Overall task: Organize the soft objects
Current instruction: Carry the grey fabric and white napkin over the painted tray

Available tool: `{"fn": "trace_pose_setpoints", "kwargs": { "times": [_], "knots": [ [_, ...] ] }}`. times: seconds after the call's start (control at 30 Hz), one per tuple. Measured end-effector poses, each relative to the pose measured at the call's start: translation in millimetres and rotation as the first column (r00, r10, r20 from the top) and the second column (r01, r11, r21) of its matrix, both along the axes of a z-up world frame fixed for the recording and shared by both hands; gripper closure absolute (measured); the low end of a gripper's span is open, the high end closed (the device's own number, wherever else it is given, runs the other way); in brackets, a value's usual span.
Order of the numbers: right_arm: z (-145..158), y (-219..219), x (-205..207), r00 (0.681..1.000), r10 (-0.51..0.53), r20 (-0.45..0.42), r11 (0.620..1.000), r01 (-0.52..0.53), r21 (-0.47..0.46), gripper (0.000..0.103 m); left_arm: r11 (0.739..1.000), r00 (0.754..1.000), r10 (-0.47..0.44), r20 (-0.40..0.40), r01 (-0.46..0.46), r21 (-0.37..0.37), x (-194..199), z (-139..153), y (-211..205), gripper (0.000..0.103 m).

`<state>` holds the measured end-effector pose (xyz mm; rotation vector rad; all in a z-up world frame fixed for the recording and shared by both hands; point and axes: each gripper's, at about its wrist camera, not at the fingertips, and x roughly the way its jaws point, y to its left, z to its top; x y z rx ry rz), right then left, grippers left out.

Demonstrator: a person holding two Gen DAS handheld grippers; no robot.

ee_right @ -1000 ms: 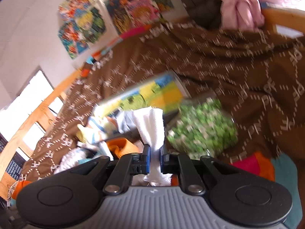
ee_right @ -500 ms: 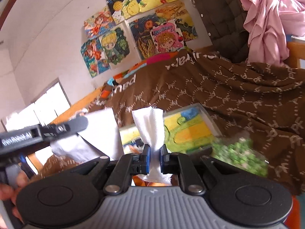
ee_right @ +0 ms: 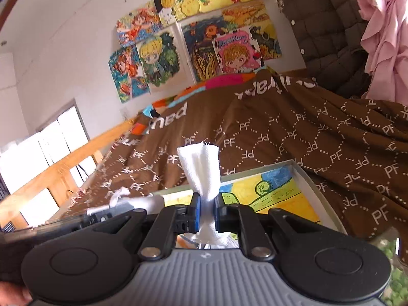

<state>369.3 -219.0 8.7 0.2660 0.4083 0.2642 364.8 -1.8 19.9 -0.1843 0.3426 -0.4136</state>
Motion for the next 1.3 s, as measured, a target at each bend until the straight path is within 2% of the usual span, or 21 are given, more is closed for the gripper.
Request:
{"fn": "trace_pose_setpoints", "kwargs": {
  "times": [0.1,0.3,0.73,1.07,1.3],
  "knots": [
    [-10.5,6.6,14.9,0.999,-0.020,-0.050,1.000,0.019,-0.023,0.092,1.000,0.999,0.003,-0.038,-0.002,0.030,14.6,-14.4,0.9,0.097],
    [-27.4,15.0,35.2,0.988,-0.048,-0.144,0.998,0.041,-0.055,0.092,0.999,0.993,-0.024,-0.115,0.028,0.033,28.1,-40.7,4.1,0.096],
    [-45.1,43.3,45.0,0.980,-0.054,-0.190,0.974,0.009,-0.228,0.091,0.999,0.974,0.017,-0.227,-0.005,0.053,52.7,-62.9,12.6,0.096],
    [-51.2,47.9,47.4,0.973,-0.067,-0.223,0.960,0.002,-0.281,0.090,0.997,0.955,0.042,-0.292,-0.021,0.075,59.9,-73.9,13.4,0.095],
    [-53.9,50.3,48.1,0.970,-0.072,-0.234,0.951,-0.004,-0.308,0.088,0.993,0.937,0.082,-0.339,-0.046,0.112,63.7,-77.3,13.1,0.089]
  ]
}}
